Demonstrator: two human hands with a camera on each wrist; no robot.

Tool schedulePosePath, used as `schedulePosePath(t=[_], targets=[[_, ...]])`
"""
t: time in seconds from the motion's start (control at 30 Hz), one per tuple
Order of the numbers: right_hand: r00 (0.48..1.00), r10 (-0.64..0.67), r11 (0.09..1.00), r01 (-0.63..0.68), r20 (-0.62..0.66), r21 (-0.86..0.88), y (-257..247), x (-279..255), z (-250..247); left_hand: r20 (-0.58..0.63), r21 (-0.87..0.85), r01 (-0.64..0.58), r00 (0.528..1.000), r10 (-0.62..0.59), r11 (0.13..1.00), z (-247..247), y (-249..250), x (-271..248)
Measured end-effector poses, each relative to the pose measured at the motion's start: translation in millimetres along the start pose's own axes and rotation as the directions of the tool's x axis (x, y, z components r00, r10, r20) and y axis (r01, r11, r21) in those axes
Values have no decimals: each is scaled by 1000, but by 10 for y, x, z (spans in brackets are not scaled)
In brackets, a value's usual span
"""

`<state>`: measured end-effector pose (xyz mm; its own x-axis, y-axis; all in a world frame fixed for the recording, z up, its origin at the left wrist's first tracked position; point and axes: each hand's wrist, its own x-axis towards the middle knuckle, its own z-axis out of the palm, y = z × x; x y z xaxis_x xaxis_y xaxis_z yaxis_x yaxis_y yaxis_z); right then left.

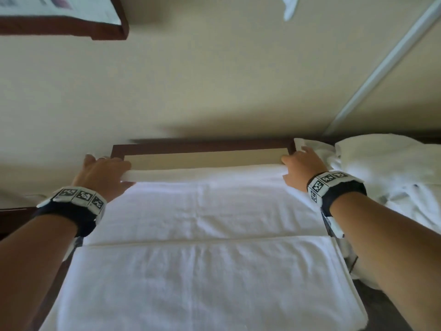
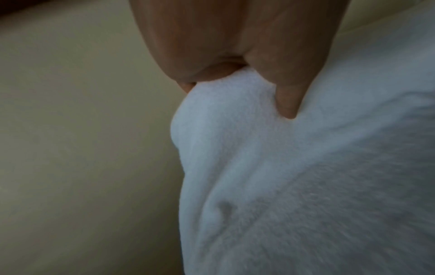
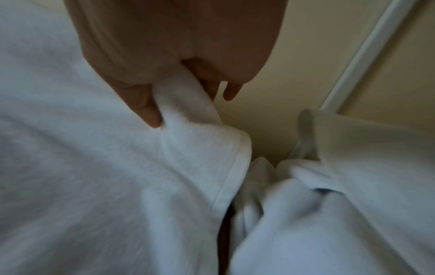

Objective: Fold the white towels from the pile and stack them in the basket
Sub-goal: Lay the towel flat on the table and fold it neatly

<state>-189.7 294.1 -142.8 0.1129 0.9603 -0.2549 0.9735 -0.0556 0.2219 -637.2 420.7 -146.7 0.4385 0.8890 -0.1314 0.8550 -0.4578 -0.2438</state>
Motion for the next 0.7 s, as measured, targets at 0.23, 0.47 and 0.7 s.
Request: schedulePosePath(t=[0.23, 0.47, 0.7], targets=[[985, 142, 986, -132, -98, 99, -259, -1428, -60, -288, -140, -50, 957, 7, 989, -286, 101, -1394], [993, 115, 992, -116, 20, 44, -630, -2742, 524, -227, -171, -118, 971, 78, 978, 432, 524, -2904], [994, 64, 998, -66, 86, 12, -881, -3173, 1025, -71, -197, -125, 991, 113, 972, 947, 671, -3246]])
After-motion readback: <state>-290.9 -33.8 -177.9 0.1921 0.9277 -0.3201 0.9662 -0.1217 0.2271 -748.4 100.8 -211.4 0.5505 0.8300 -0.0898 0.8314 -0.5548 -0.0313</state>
